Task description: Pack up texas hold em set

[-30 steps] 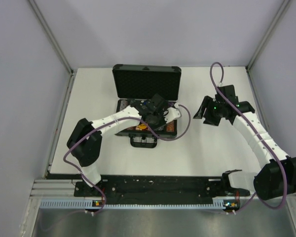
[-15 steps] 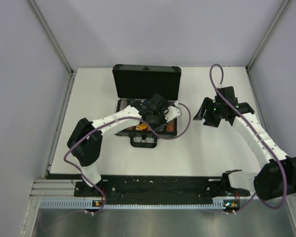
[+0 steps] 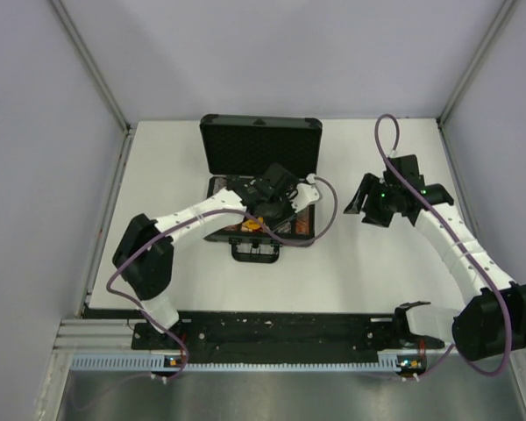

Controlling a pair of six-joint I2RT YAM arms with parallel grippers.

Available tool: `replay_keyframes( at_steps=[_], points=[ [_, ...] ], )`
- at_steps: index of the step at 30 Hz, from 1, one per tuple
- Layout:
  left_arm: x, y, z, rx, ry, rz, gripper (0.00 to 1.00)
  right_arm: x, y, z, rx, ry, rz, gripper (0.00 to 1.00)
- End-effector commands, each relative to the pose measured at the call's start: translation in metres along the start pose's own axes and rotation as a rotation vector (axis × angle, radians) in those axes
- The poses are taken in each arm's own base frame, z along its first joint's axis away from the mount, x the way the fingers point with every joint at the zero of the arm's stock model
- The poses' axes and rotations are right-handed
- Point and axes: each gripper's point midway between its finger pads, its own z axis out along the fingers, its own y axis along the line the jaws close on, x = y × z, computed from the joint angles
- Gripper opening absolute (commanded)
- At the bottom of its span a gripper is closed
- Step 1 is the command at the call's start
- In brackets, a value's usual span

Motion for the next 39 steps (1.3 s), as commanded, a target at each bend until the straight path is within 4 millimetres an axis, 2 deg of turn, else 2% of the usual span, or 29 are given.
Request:
replay_keyframes(
  at_steps=[1,3,5,8,12,15,19,20,23,27,31,34,37,39],
  points=[
    [-0.030,0.018,-0.048,-0.092,-0.163,-0.071,0.36,-0.030,0.015,-0.017,-0.042,-0.111,-0.051,0.61],
    [-0.028,0.023,-0.061,-0.129,-0.193,-0.115,0.37,-0.041,0.022,-0.017,-0.064,-0.140,-0.086,0.64],
    [-0.028,0.031,-0.076,-0.170,-0.237,-0.163,0.37,-0.054,0.038,-0.016,-0.123,-0.174,-0.135,0.68],
    [-0.024,0.047,-0.101,-0.276,-0.316,-0.267,0.38,-0.079,0.073,-0.021,-0.261,-0.235,-0.226,0.73],
    [-0.009,0.071,-0.138,-0.427,-0.422,-0.467,0.43,-0.120,0.107,-0.021,-0.348,-0.330,-0.339,0.74],
    [0.005,0.089,-0.171,-0.532,-0.527,-0.655,0.51,-0.147,0.134,-0.019,-0.417,-0.380,-0.421,0.74],
    [0.024,0.098,-0.202,-0.624,-0.599,-0.800,0.80,-0.167,0.159,-0.010,-0.454,-0.415,-0.501,0.73],
    [0.026,0.099,-0.210,-0.642,-0.612,-0.819,0.85,-0.170,0.165,-0.009,-0.459,-0.430,-0.520,0.73],
    [0.035,0.101,-0.228,-0.685,-0.632,-0.871,0.92,-0.178,0.175,0.003,-0.456,-0.460,-0.562,0.73],
    [0.046,0.104,-0.237,-0.711,-0.627,-0.923,0.93,-0.179,0.186,0.025,-0.435,-0.465,-0.646,0.73],
    [0.050,0.104,-0.238,-0.708,-0.627,-0.945,0.94,-0.186,0.191,0.042,-0.388,-0.488,-0.706,0.70],
    [0.052,0.105,-0.237,-0.713,-0.623,-0.954,0.94,-0.190,0.193,0.051,-0.381,-0.489,-0.722,0.62],
    [0.053,0.105,-0.237,-0.712,-0.617,-0.956,0.94,-0.189,0.197,0.055,-0.379,-0.485,-0.744,0.55],
    [0.054,0.106,-0.238,-0.715,-0.616,-0.956,0.94,-0.187,0.201,0.055,-0.378,-0.489,-0.767,0.47]
  ],
)
